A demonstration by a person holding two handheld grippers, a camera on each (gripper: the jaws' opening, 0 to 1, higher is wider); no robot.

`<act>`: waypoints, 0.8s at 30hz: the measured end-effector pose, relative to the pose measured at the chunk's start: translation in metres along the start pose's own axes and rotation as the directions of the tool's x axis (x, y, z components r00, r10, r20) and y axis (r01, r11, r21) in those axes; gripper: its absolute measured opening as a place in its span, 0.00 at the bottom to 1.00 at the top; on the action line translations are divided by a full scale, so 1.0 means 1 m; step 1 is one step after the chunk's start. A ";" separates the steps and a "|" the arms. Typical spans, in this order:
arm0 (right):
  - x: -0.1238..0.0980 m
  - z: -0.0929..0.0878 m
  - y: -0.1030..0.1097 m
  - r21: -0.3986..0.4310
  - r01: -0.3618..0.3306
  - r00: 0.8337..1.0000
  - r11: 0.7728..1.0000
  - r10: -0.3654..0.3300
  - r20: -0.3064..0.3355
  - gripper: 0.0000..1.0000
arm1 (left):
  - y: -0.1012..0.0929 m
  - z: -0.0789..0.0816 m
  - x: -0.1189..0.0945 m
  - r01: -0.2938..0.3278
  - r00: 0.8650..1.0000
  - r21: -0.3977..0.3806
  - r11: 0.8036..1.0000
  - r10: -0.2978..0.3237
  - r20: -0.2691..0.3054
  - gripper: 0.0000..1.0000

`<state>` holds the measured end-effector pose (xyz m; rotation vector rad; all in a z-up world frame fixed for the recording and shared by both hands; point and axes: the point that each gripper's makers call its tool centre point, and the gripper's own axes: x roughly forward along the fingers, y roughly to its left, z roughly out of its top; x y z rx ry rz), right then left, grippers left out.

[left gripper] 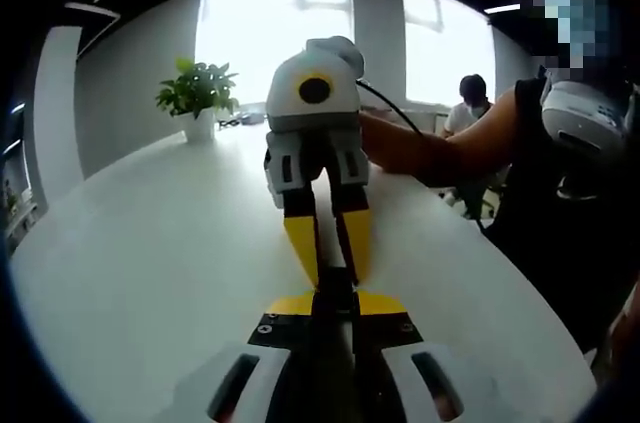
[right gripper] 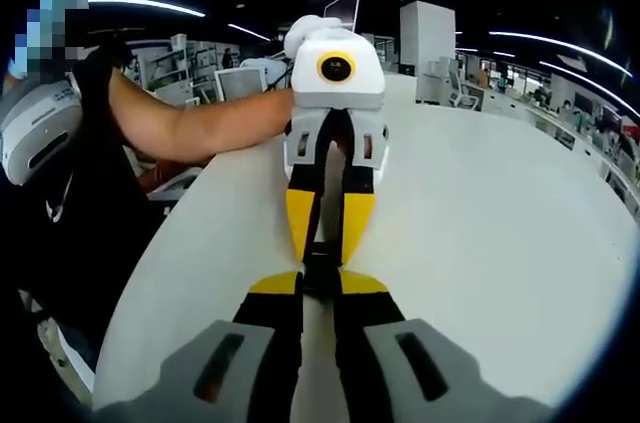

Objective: Snap the two parts of the plastic buckle together until the buckle closes and remains connected.

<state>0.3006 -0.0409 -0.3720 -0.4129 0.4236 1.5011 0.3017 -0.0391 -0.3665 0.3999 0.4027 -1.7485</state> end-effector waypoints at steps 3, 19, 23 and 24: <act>0.000 0.000 -0.003 0.005 0.004 1.000 1.000 -0.004 -0.001 0.09 | 0.002 -0.001 -0.001 -0.003 1.000 -0.007 1.000 0.003 0.004 0.08; 0.000 -0.001 -0.004 0.014 0.011 1.000 1.000 -0.011 -0.001 0.10 | 0.005 -0.005 0.002 -0.010 1.000 -0.019 1.000 0.010 0.000 0.09; 0.000 0.000 -0.004 0.015 0.013 1.000 1.000 -0.013 -0.002 0.10 | 0.005 -0.006 0.003 -0.010 1.000 -0.021 1.000 0.010 0.001 0.09; 0.000 0.000 -0.004 0.014 0.013 1.000 1.000 -0.013 -0.002 0.10 | 0.005 -0.006 0.003 -0.011 1.000 -0.021 1.000 0.011 0.000 0.09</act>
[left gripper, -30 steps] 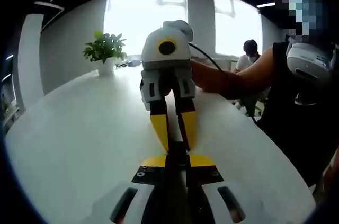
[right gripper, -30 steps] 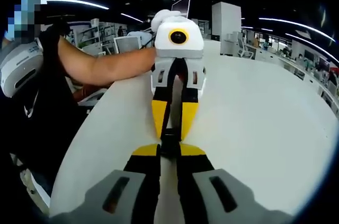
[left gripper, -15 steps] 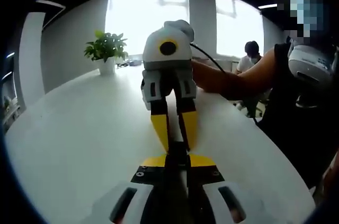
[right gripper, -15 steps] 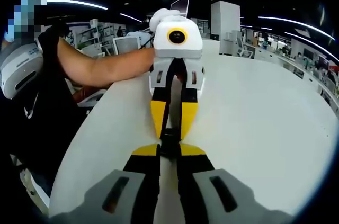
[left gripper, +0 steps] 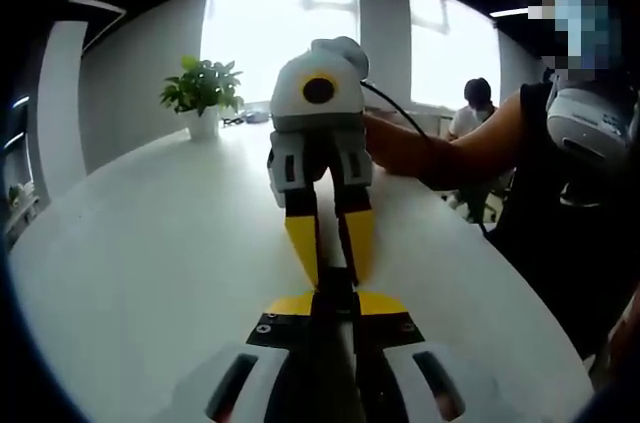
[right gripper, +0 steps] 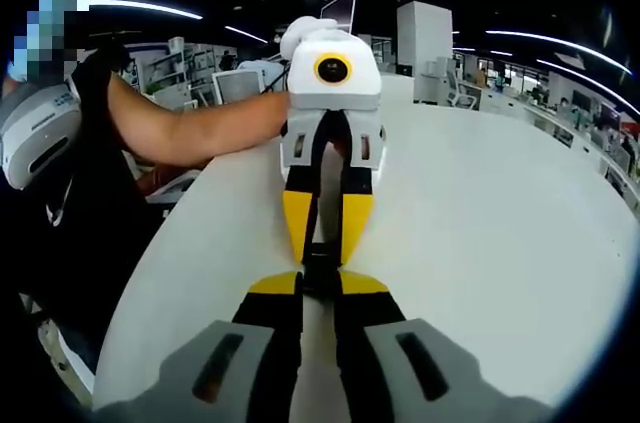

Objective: Snap the two parts of the plastic buckle together until the buckle closes and remains connected.

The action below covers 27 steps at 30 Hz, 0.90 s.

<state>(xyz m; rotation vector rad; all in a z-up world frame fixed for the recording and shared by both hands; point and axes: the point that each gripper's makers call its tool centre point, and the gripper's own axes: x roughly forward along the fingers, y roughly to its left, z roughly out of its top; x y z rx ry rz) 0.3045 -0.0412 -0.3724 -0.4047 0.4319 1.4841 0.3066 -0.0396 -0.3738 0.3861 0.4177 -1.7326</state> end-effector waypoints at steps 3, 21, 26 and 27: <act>0.000 0.000 0.000 0.000 0.002 1.000 1.000 -0.002 0.000 0.10 | 0.000 -0.001 0.000 -0.004 1.000 -0.003 1.000 0.004 -0.005 0.09; 0.000 0.000 -0.002 0.008 0.016 1.000 1.000 -0.016 0.004 0.10 | 0.001 0.002 0.002 -0.018 1.000 0.037 0.999 0.018 0.014 0.31; 0.000 0.000 -0.002 0.015 0.021 1.000 1.000 -0.021 0.003 0.10 | -0.005 0.014 0.005 0.012 0.995 -0.076 0.997 -0.004 0.103 0.92; 0.000 0.000 -0.002 0.016 0.021 1.000 1.000 -0.021 0.003 0.10 | -0.005 0.014 0.006 0.019 0.994 -0.105 0.994 -0.008 0.105 0.99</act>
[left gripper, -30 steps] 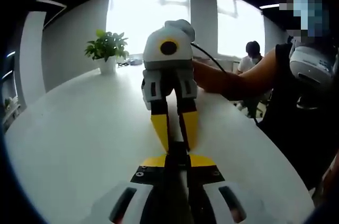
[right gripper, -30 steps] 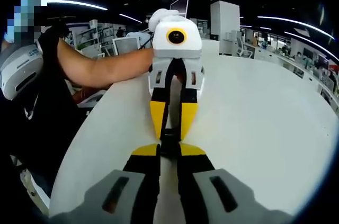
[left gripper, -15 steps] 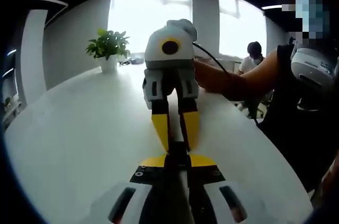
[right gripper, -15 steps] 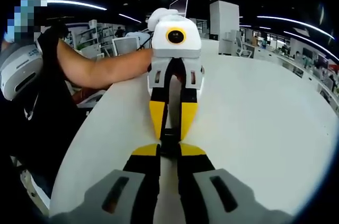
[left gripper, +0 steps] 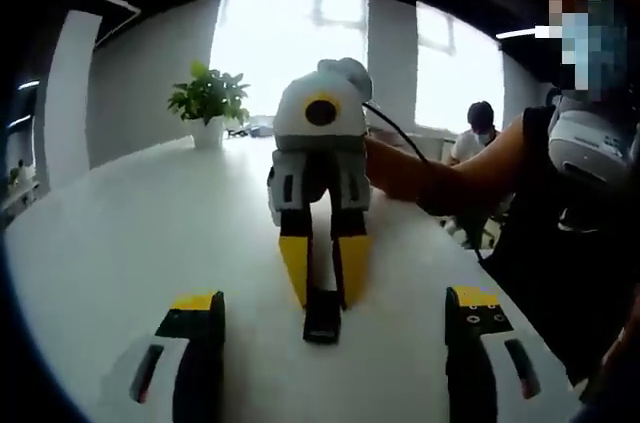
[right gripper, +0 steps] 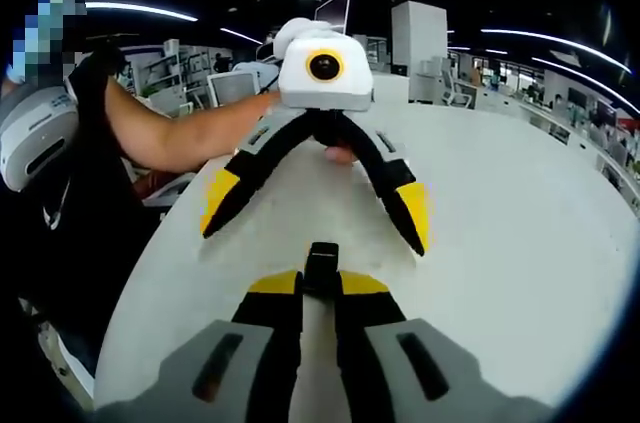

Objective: Snap the two parts of the plastic buckle together until the buckle closes and remains connected.

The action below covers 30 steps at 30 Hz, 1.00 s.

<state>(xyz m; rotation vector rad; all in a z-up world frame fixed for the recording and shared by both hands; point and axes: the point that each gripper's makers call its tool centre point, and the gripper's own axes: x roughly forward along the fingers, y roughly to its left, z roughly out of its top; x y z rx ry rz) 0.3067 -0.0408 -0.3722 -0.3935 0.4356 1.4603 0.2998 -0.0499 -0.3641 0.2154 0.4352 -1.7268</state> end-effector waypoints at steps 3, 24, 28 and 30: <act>0.000 0.000 -0.001 0.003 0.004 1.000 1.000 -0.004 0.000 0.10 | 0.010 0.001 -0.004 -0.058 0.998 0.033 0.998 0.058 -0.004 0.99; -0.005 0.009 -0.017 -0.017 0.092 0.995 0.996 -0.091 0.048 0.10 | 0.067 0.013 -0.040 -0.350 0.936 -0.019 0.936 0.351 0.039 0.99; -0.006 0.011 -0.023 -0.022 0.119 0.991 0.993 -0.117 0.059 0.10 | 0.074 0.018 -0.046 -0.404 0.914 0.011 0.915 0.403 0.056 0.92; -0.008 0.013 -0.027 -0.021 0.139 0.988 0.990 -0.137 0.068 0.10 | 0.078 0.024 -0.049 -0.411 0.907 -0.033 0.911 0.412 0.087 1.00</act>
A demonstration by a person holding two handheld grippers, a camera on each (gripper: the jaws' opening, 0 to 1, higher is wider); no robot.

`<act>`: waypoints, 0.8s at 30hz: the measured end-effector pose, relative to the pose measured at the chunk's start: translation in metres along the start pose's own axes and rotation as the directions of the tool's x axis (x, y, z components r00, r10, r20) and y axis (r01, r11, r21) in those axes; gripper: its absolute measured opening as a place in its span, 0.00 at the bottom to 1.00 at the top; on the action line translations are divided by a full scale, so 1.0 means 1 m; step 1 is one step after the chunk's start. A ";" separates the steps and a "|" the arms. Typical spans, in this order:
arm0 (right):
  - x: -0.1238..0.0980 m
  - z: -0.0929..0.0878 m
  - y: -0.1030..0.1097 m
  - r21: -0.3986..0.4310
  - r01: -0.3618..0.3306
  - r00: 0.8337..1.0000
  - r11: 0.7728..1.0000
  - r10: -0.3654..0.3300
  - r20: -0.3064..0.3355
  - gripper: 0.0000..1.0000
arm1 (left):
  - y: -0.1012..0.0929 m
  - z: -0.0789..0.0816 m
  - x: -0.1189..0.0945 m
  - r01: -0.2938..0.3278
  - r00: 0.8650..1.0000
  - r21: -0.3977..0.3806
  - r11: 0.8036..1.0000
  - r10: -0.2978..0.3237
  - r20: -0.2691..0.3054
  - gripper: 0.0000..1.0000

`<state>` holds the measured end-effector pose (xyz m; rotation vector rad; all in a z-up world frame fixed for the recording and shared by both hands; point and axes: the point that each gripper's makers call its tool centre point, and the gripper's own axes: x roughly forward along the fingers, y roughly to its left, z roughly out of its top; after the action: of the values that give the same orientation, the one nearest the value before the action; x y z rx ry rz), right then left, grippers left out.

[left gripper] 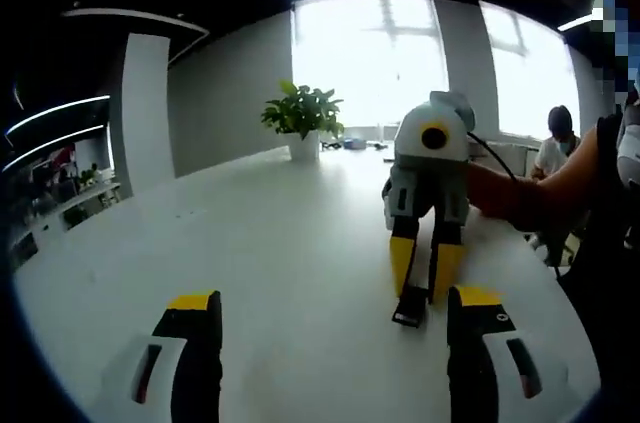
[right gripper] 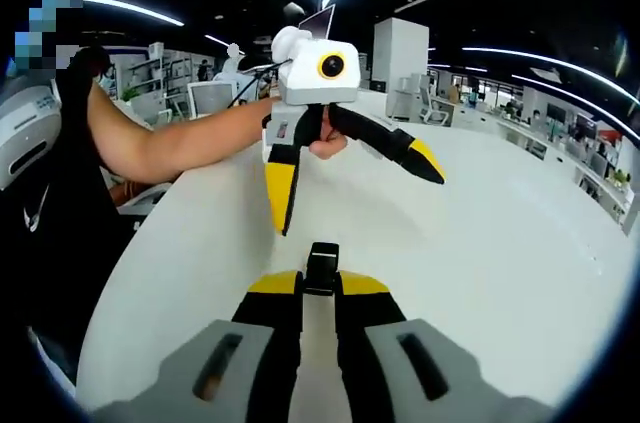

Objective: Snap the two parts of the plastic buckle together until the buckle closes and remains connected.

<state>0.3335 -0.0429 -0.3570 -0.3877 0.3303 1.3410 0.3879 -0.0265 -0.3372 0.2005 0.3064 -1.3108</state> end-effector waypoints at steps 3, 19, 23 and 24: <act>-0.004 0.002 -0.022 0.006 0.110 0.994 0.994 -0.110 0.006 0.10 | 0.014 0.001 -0.003 -0.073 0.997 0.015 0.997 0.073 0.001 0.99; -0.012 0.008 -0.049 0.078 0.240 0.970 0.968 -0.242 0.015 0.10 | 0.041 0.004 -0.011 -0.181 0.983 -0.057 0.982 0.182 0.012 0.99; -0.015 0.008 -0.054 0.082 0.265 0.964 0.961 -0.267 0.016 0.10 | 0.048 0.007 -0.013 -0.200 0.978 -0.115 0.973 0.204 0.029 0.99; -0.015 0.008 -0.055 0.081 0.273 0.961 0.959 -0.275 0.017 0.10 | 0.052 0.005 -0.015 -0.224 0.974 -0.114 0.968 0.227 0.018 0.99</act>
<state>0.3844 -0.0623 -0.3385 -0.3359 0.2930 1.0580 0.4360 -0.0015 -0.3288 0.1163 0.3198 -1.0676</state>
